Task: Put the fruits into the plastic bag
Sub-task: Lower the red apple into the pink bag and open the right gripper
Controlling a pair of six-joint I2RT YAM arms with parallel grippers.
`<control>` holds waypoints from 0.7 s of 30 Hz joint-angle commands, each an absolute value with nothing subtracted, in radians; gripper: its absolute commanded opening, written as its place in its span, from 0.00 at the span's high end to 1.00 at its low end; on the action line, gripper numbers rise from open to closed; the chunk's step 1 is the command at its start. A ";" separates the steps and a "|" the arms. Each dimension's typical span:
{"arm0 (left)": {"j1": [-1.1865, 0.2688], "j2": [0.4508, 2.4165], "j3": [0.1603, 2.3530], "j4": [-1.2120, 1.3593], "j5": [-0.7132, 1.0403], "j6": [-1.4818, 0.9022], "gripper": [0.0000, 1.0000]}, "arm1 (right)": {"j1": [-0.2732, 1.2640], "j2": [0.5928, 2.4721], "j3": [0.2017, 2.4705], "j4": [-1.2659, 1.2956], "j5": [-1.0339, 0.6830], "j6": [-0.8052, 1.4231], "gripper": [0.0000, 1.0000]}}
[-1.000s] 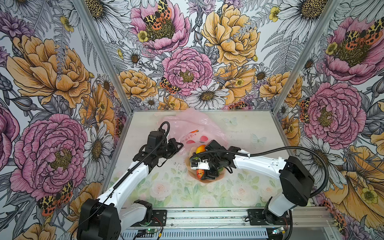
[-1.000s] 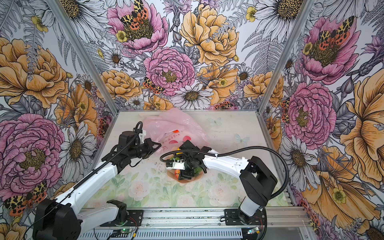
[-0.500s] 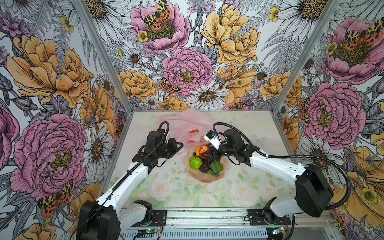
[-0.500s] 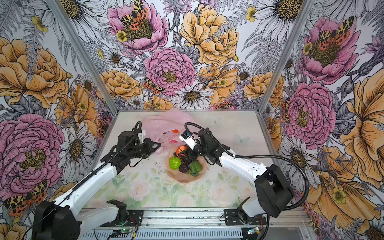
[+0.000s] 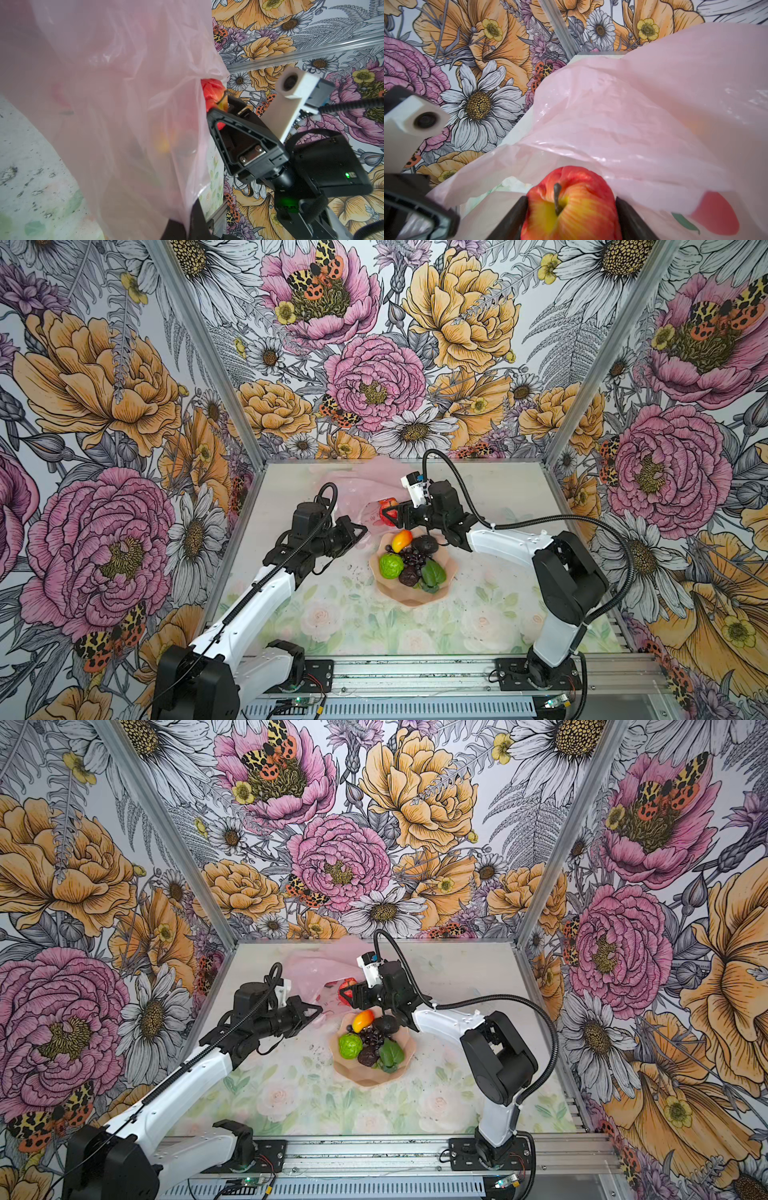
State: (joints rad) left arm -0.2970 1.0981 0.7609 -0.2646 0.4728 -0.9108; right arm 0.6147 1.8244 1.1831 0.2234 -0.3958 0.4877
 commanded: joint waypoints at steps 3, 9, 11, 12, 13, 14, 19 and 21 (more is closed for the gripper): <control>-0.296 1.135 0.814 -0.241 0.502 -0.911 1.00 | 0.619 1.934 1.281 0.262 -0.340 0.607 0.52; -0.301 1.173 0.828 -0.211 0.512 -0.916 1.00 | 0.615 2.044 1.370 0.216 -0.292 0.709 0.51; -0.299 1.181 0.828 -0.203 0.515 -0.917 1.00 | 0.616 2.076 1.410 0.175 -0.288 0.727 0.50; -0.300 1.185 0.826 -0.200 0.517 -0.919 1.00 | 0.615 2.093 1.432 0.152 -0.285 0.735 0.50; -0.299 1.189 0.826 -0.197 0.518 -0.919 1.00 | 0.615 2.109 1.453 0.131 -0.283 0.741 0.49; -0.299 1.193 0.826 -0.193 0.520 -0.920 1.00 | 0.615 2.124 1.475 0.108 -0.280 0.742 0.48; -0.298 1.207 0.825 -0.177 0.527 -0.925 1.00 | 0.614 2.183 1.553 0.074 -0.262 0.764 0.38; -0.297 1.211 0.825 -0.173 0.529 -0.926 1.00 | 0.614 2.195 1.576 0.097 -0.247 0.769 0.35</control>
